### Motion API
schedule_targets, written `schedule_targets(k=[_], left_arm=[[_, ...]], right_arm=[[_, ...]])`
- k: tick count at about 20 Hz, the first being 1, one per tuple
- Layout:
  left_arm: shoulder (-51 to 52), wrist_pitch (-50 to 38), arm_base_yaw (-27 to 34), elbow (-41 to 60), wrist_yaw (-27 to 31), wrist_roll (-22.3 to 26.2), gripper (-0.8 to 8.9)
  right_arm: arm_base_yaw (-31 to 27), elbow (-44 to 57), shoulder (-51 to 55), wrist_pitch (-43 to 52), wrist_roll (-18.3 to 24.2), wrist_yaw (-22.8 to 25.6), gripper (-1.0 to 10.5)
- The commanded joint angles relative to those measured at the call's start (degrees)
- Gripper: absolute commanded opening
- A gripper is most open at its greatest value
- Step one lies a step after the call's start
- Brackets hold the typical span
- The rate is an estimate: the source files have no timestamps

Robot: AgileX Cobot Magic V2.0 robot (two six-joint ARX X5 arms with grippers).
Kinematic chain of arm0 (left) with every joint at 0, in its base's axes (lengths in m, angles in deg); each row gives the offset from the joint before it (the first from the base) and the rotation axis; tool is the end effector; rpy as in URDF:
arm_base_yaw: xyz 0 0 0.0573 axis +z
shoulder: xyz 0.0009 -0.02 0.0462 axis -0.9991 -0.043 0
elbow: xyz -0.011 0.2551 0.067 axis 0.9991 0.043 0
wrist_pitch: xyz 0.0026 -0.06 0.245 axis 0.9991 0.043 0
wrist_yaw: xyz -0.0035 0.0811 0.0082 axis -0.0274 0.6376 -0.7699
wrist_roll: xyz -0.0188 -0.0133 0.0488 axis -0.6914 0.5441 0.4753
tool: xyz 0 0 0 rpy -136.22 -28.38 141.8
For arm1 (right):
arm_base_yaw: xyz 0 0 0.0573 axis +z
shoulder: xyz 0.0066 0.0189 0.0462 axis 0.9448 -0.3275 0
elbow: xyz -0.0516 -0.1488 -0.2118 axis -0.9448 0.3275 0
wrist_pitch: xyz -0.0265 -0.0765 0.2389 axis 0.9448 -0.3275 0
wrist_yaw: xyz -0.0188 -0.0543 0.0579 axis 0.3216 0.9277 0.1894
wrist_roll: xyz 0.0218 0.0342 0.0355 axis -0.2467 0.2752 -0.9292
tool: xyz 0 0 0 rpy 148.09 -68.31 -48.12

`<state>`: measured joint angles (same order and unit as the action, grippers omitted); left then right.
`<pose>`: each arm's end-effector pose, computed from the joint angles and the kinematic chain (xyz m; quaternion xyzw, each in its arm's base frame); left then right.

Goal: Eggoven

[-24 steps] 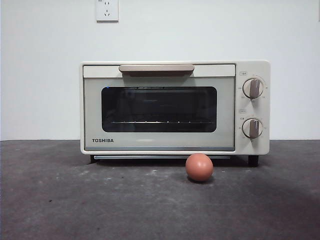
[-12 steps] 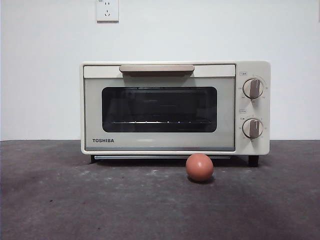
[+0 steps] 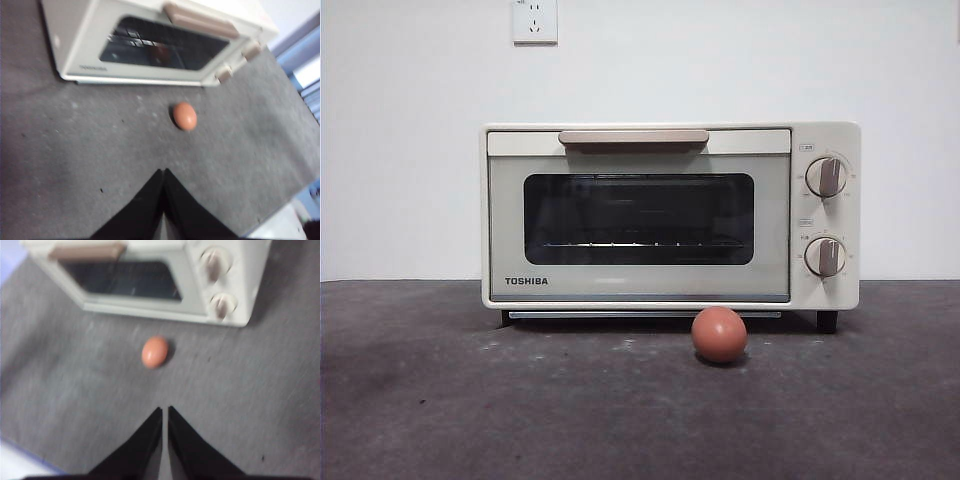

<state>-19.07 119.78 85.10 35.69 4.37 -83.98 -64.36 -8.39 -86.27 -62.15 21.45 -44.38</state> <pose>0.1095 -0.0223 0.2916 -0.1762 0.3110 -0.2973 0.8853 0.0859 0.0223 0.3170 0.1011 0.3429 0.2430 0.9017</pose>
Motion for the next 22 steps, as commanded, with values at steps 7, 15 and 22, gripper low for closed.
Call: schedule_targets(k=[7,15,22], left_arm=[[-0.94,0.68,-2.51,-1.29,-0.24,2.89,0.06],[-0.94,0.61,-2.51,-1.29,-0.26,2.89,0.06],[-0.94,0.33,-2.51,-1.29,-0.26,2.86,0.06]], right_arm=[[4.15,-1.05,-1.11,-1.44,2.62,-0.04,0.6],[4.24,-1.05,-2.47,0.42,-3.78,-1.27,3.8],[6.43,-1.05,-8.26,4.39,-7.10,-2.10,3.8]])
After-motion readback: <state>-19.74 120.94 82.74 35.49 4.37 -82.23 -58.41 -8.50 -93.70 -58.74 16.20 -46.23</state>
